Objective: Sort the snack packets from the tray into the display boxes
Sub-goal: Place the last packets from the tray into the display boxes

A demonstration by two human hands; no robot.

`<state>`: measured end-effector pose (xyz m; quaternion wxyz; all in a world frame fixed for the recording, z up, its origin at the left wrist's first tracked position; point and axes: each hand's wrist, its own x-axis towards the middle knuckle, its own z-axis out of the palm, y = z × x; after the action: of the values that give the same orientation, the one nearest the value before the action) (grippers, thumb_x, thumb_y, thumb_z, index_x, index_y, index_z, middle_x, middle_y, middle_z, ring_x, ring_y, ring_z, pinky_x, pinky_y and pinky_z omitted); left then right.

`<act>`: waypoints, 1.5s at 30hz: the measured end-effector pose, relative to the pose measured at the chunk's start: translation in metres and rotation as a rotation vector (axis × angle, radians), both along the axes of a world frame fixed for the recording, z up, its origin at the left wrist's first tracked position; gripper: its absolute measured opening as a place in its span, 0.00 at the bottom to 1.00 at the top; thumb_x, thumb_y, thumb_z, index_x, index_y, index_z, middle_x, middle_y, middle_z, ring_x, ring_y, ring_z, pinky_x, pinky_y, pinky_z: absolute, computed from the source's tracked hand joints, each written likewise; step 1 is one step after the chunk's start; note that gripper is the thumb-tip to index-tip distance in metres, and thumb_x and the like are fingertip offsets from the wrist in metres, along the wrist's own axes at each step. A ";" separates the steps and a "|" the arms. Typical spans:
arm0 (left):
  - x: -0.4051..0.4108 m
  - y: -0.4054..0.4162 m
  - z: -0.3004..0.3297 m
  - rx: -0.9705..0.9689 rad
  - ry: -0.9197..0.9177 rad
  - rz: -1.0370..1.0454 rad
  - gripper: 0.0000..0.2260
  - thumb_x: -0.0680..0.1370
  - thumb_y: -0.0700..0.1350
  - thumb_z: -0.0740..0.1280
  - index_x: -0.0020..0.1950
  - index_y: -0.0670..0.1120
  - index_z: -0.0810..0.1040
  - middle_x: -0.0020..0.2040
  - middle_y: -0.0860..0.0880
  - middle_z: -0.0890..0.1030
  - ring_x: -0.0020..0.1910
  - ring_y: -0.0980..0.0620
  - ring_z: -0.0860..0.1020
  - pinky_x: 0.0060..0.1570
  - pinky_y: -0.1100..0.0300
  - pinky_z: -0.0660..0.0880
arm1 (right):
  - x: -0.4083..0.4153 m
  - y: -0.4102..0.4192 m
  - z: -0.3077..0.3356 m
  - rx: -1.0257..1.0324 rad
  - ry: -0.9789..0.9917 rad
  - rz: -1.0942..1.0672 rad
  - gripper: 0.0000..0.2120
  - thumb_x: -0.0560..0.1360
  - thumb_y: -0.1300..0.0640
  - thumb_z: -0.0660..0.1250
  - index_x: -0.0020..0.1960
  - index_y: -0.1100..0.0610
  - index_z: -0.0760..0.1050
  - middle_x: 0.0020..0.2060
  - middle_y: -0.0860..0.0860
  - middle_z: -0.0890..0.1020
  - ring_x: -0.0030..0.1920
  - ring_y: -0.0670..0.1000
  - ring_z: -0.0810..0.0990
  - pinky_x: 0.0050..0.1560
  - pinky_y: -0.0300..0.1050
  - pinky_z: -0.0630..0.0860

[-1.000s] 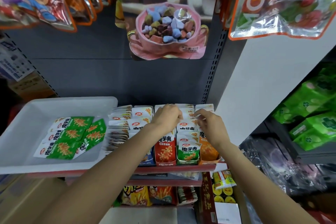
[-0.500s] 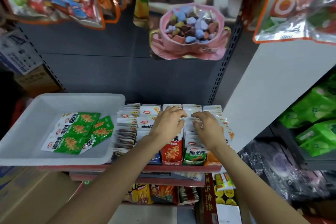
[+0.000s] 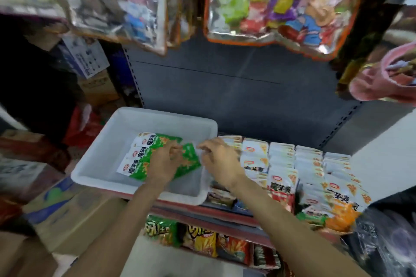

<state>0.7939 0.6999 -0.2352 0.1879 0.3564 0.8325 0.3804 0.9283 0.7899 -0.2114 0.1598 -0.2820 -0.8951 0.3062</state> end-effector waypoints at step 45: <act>-0.109 -0.023 0.039 0.084 0.293 -0.270 0.07 0.79 0.41 0.61 0.53 0.47 0.76 0.42 0.43 0.81 0.41 0.43 0.78 0.42 0.52 0.74 | -0.115 -0.007 -0.028 -0.470 0.156 -0.053 0.07 0.73 0.63 0.69 0.39 0.52 0.75 0.29 0.49 0.77 0.33 0.43 0.74 0.37 0.45 0.71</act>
<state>0.6850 0.6772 -0.1966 0.0990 0.5237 0.7790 0.3304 0.8137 0.7828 -0.2393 0.1663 -0.3105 -0.7764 0.5226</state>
